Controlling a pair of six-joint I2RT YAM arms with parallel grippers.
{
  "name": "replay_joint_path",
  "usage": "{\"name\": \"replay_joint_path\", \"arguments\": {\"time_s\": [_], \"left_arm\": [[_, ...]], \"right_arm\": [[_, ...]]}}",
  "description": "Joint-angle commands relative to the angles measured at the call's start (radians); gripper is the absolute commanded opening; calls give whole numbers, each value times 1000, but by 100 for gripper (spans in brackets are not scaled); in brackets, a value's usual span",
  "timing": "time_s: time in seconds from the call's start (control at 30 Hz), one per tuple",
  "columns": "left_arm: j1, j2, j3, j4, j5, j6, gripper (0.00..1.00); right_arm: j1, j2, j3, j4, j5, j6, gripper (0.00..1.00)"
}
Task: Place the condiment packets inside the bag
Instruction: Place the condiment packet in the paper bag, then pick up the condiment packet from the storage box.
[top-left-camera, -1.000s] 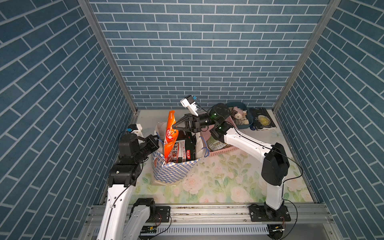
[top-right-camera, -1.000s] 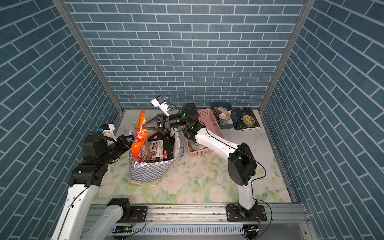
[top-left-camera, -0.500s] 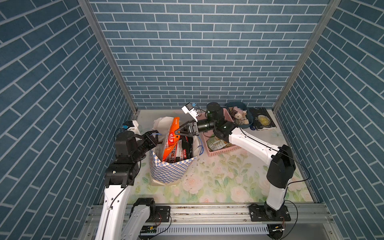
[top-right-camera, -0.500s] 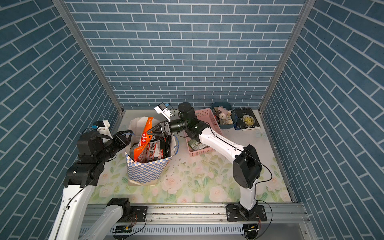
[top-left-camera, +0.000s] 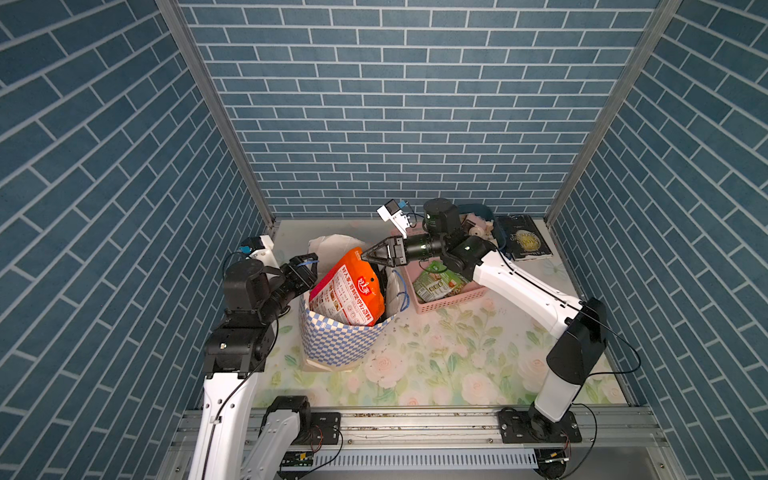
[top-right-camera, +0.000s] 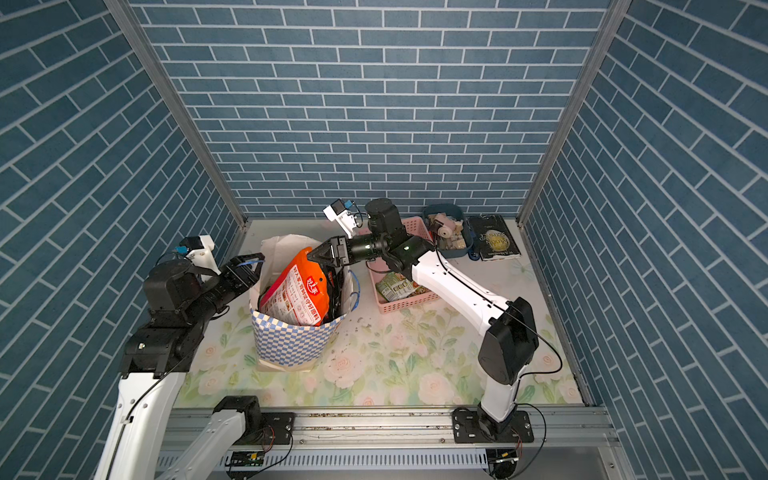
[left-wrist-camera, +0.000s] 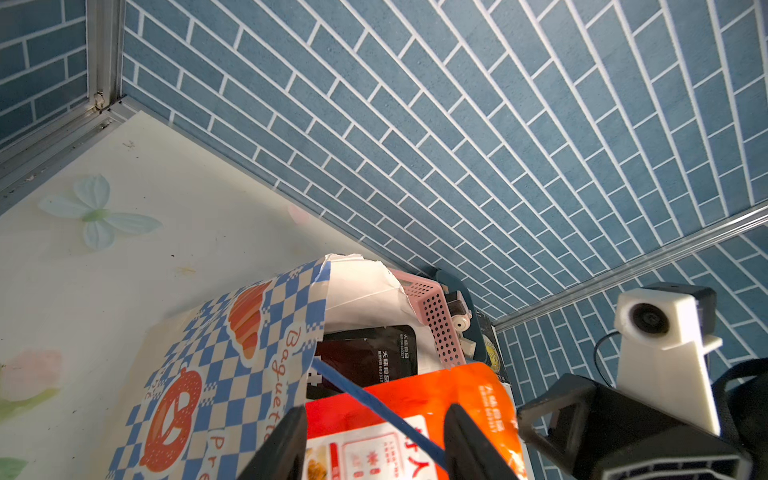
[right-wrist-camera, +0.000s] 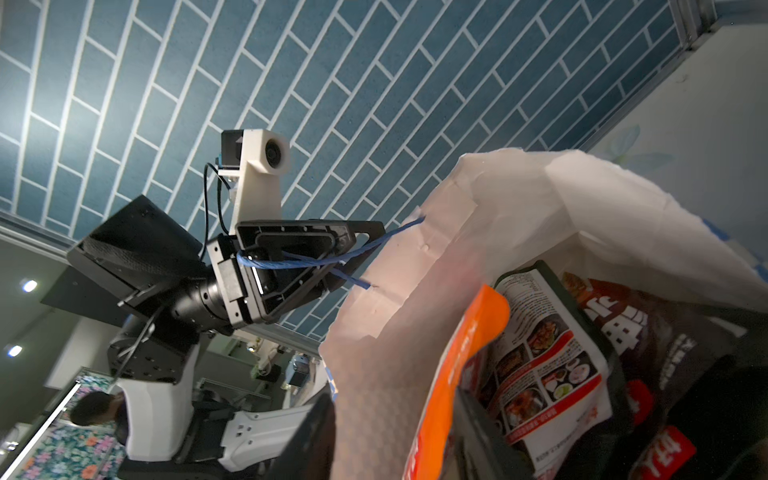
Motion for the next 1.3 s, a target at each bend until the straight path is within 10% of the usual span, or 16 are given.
{"name": "replay_joint_path", "arguments": {"time_s": [0.0, 0.13, 0.4, 0.67, 0.93, 1.27], "left_arm": [[-5, -9, 27, 15, 9, -2, 57], [-5, -11, 34, -7, -17, 0, 57], [-5, -10, 26, -40, -49, 7, 57], [-5, -18, 7, -48, -60, 33, 57], [-5, -18, 9, -94, -100, 69, 57], [-5, -28, -19, -172, -201, 101, 58]], "right_arm": [[12, 26, -10, 6, 17, 34, 15], [44, 65, 2, 23, 30, 54, 8], [-15, -44, 52, -236, 263, -83, 45], [-299, -262, -216, -429, 510, -221, 71], [-384, 11, -147, -653, 540, -646, 83], [-387, 199, -115, -655, 678, -728, 83]]}}
